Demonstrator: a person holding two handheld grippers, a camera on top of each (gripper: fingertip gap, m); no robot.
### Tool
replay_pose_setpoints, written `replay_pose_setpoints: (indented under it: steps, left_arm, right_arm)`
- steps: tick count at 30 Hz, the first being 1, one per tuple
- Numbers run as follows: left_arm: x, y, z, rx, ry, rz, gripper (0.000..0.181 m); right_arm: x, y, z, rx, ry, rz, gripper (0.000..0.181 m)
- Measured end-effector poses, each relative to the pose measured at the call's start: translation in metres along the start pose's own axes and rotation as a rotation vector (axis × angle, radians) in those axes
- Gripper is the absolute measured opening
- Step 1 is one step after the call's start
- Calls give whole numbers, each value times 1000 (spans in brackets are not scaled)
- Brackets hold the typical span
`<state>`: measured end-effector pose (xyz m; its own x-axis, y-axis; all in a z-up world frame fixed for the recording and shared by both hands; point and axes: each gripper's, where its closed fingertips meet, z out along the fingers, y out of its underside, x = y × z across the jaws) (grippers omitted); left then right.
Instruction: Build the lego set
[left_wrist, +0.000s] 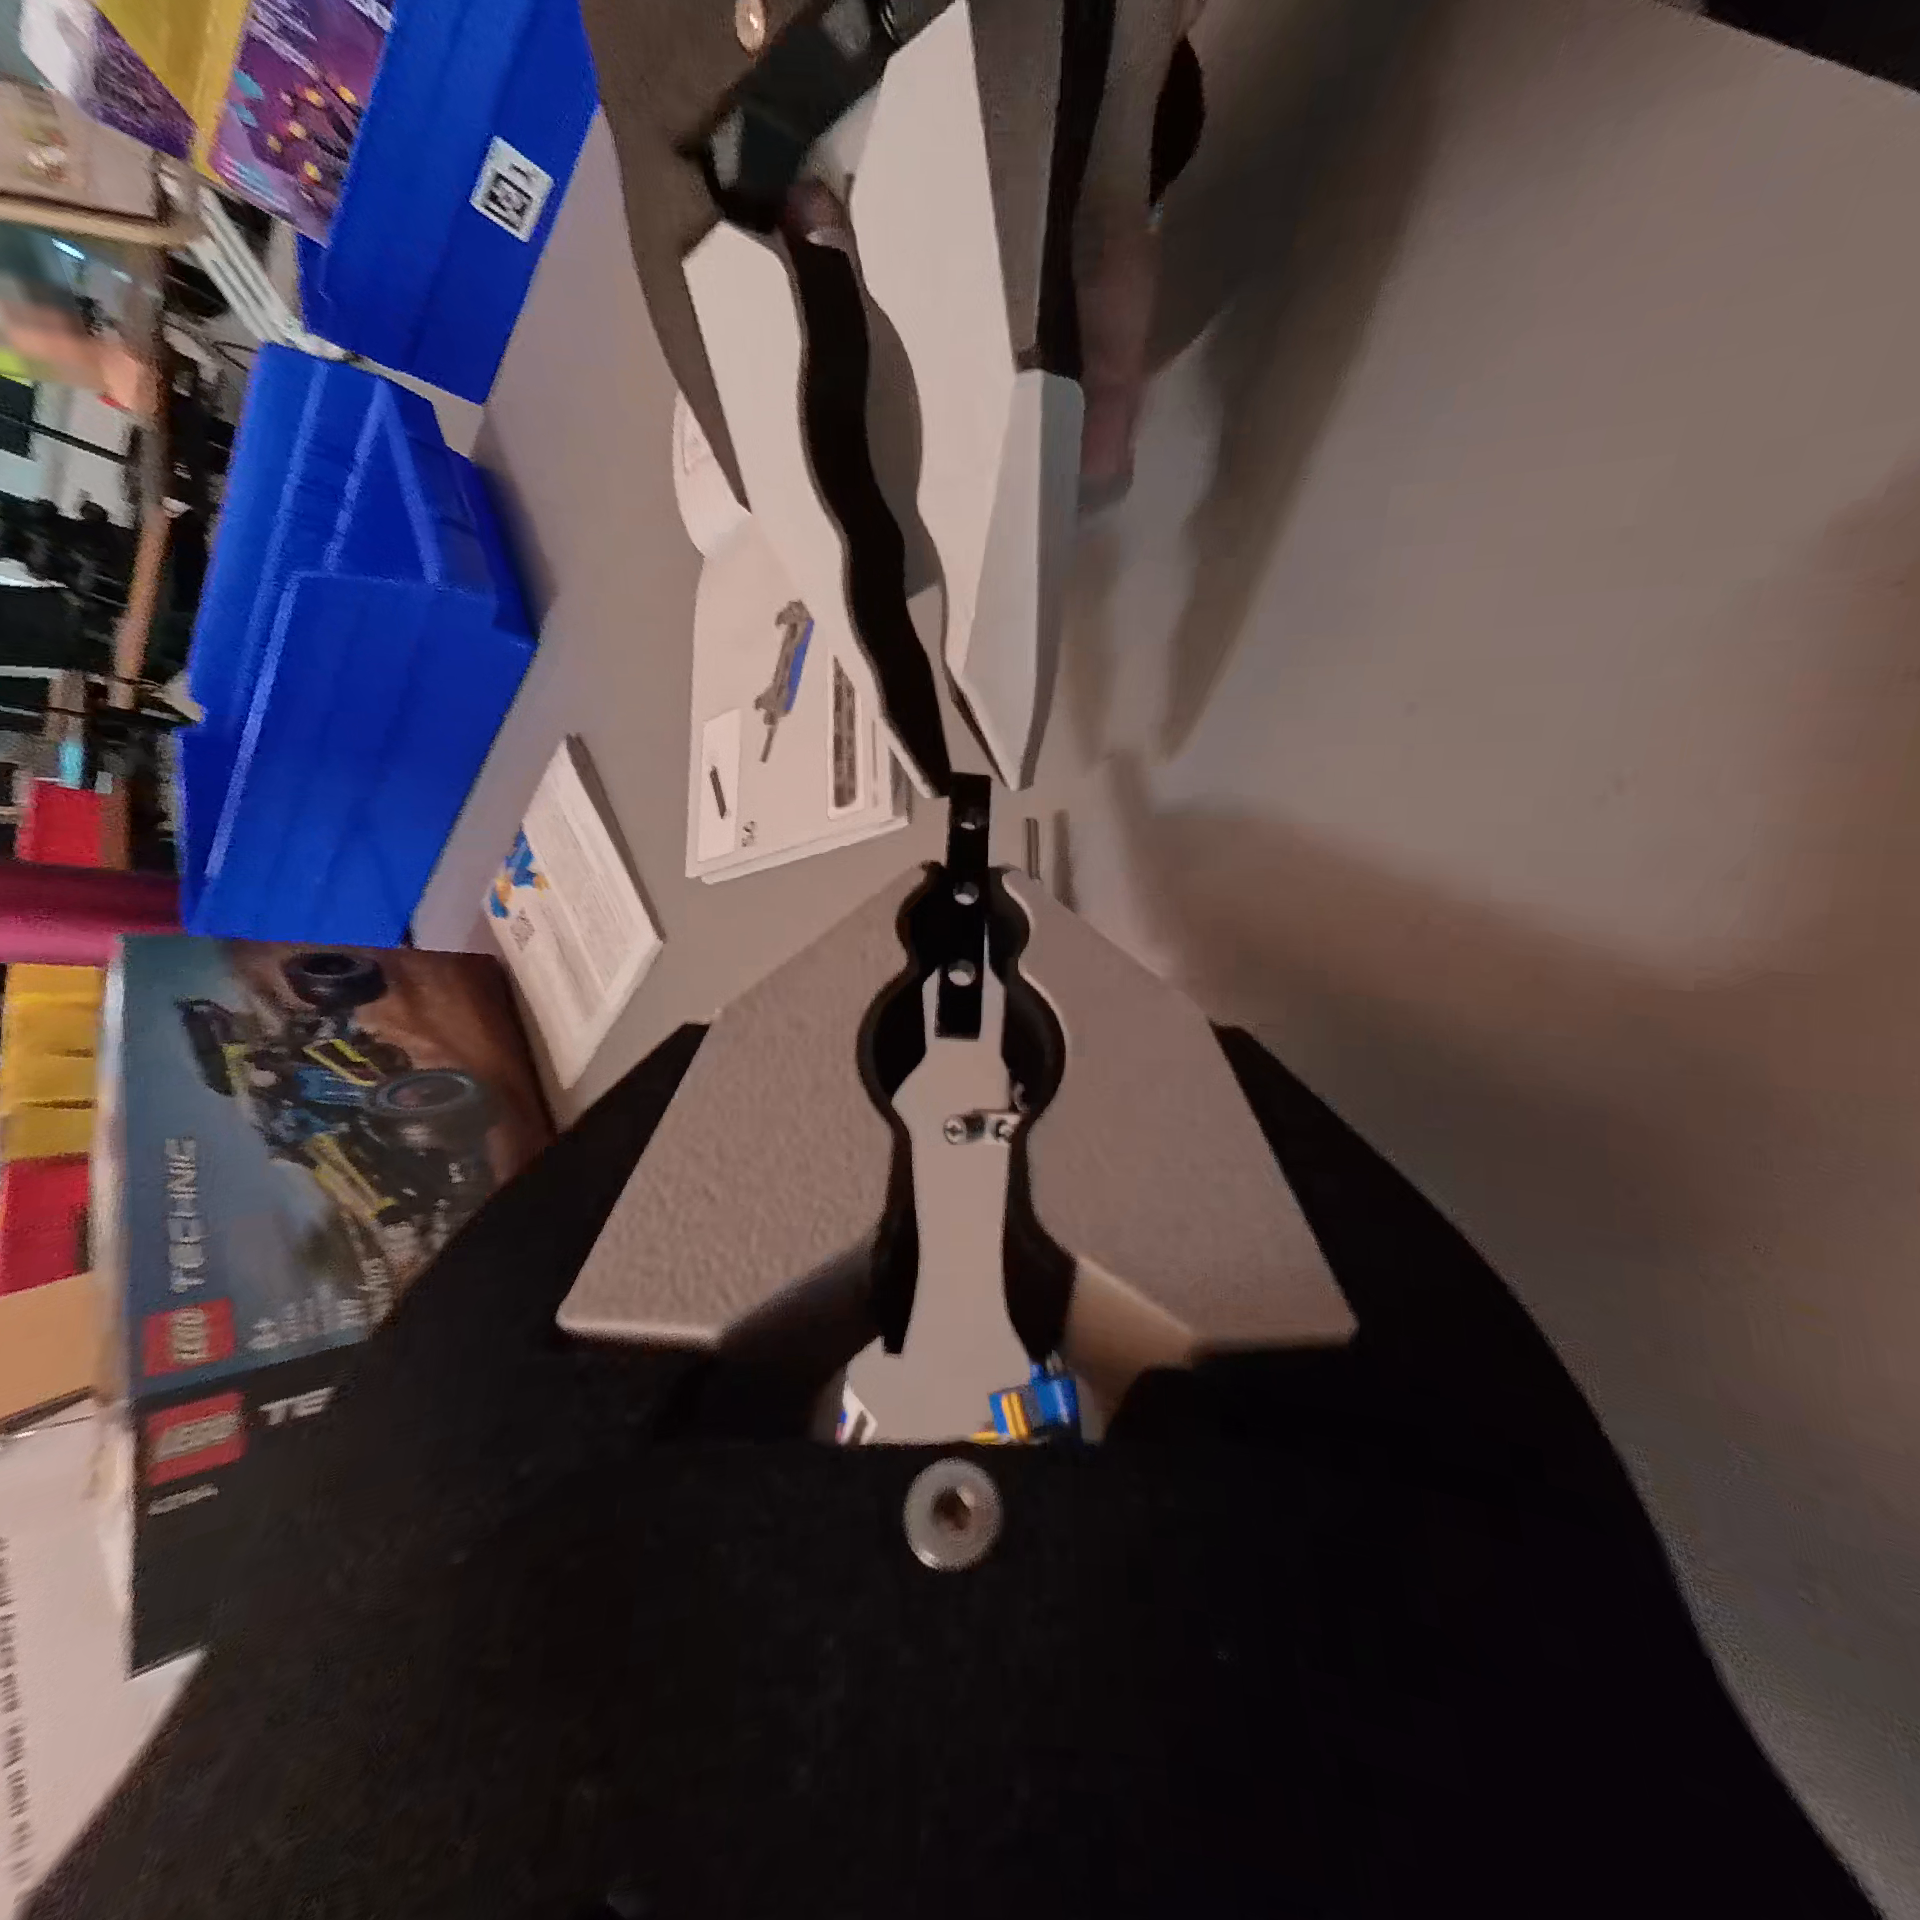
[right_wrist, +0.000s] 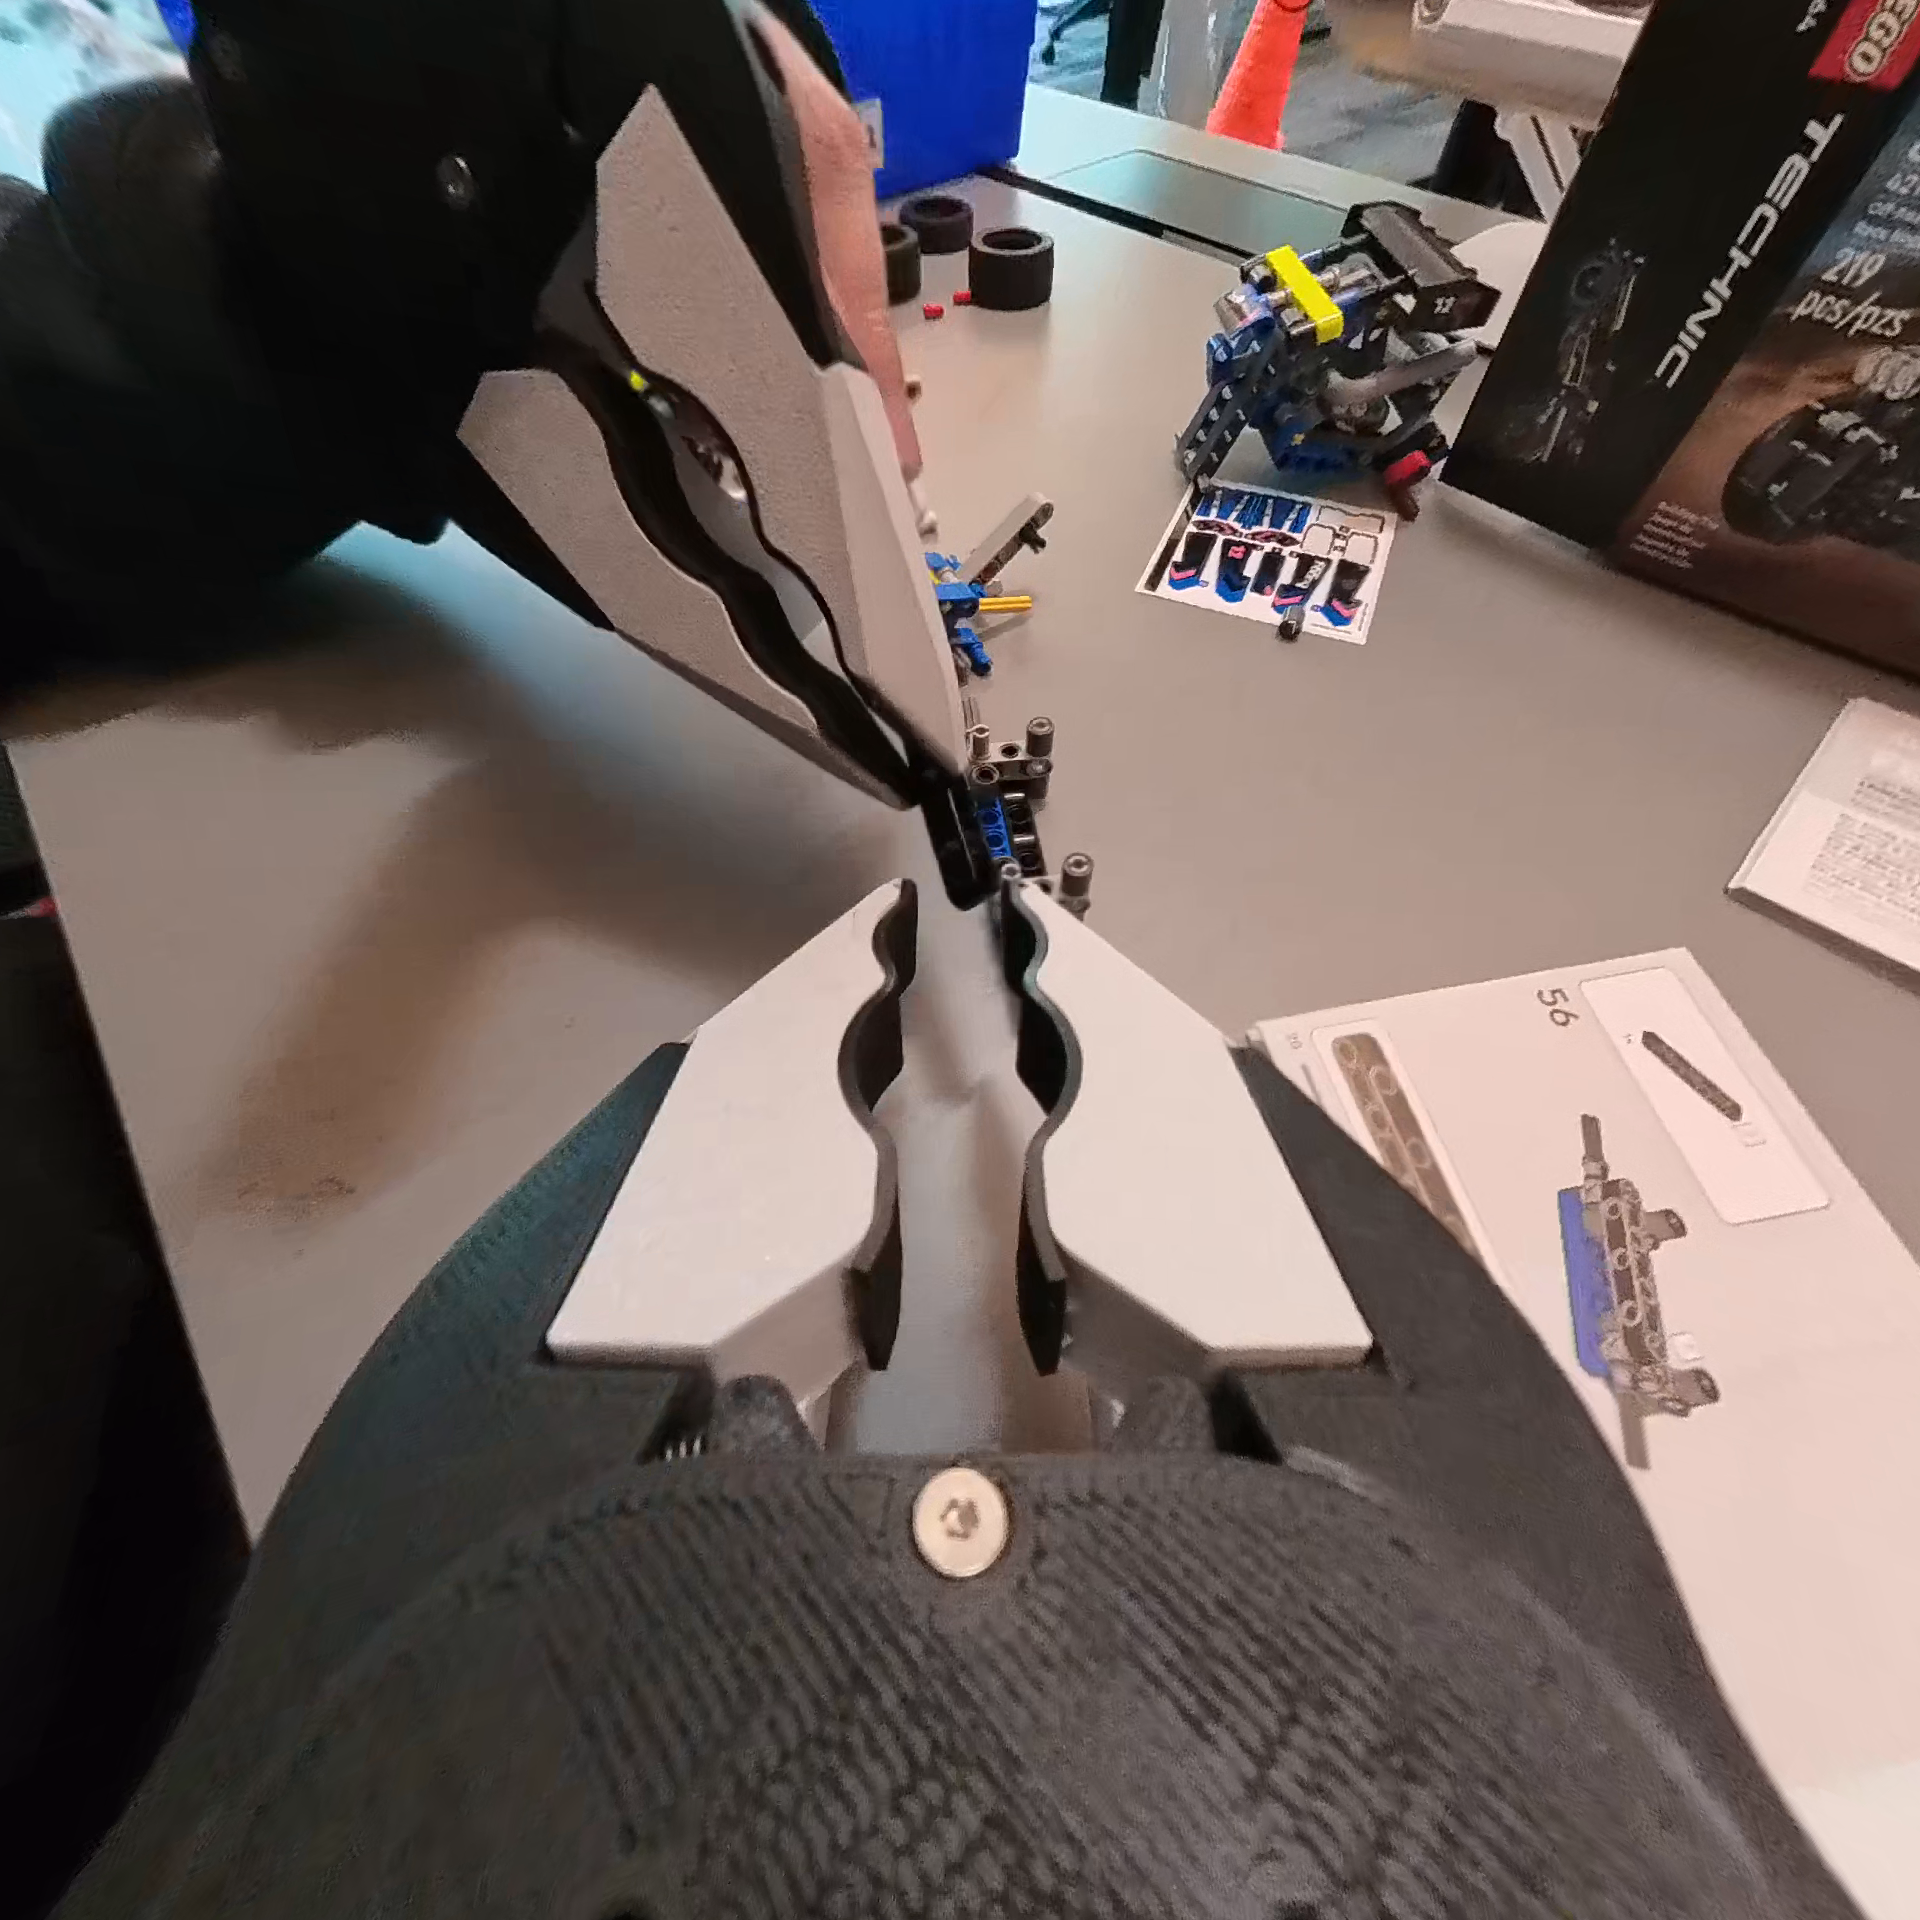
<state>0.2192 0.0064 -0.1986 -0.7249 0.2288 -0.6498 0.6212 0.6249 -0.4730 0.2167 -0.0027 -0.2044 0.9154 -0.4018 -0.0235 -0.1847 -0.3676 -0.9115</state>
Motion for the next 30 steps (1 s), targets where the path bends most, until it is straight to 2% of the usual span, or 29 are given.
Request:
replay_pose_setpoints:
  steps: [8,12,24,30]
  left_arm:
    - [-16,-15,-6,30,-154,85,4]
    - [-20,-16,-10,-3,-242,162,4]
    - [-19,-28,-11,-19,-366,317,3]
    - [-19,-32,-11,2,-416,356,4]
  right_arm:
    - [1,-7,-12,57,-33,70,21]
    - [2,-10,-21,91,-71,145,23]
    - [-3,-29,-28,234,-167,291,21]
    - [-3,-23,-25,192,-145,236,20]
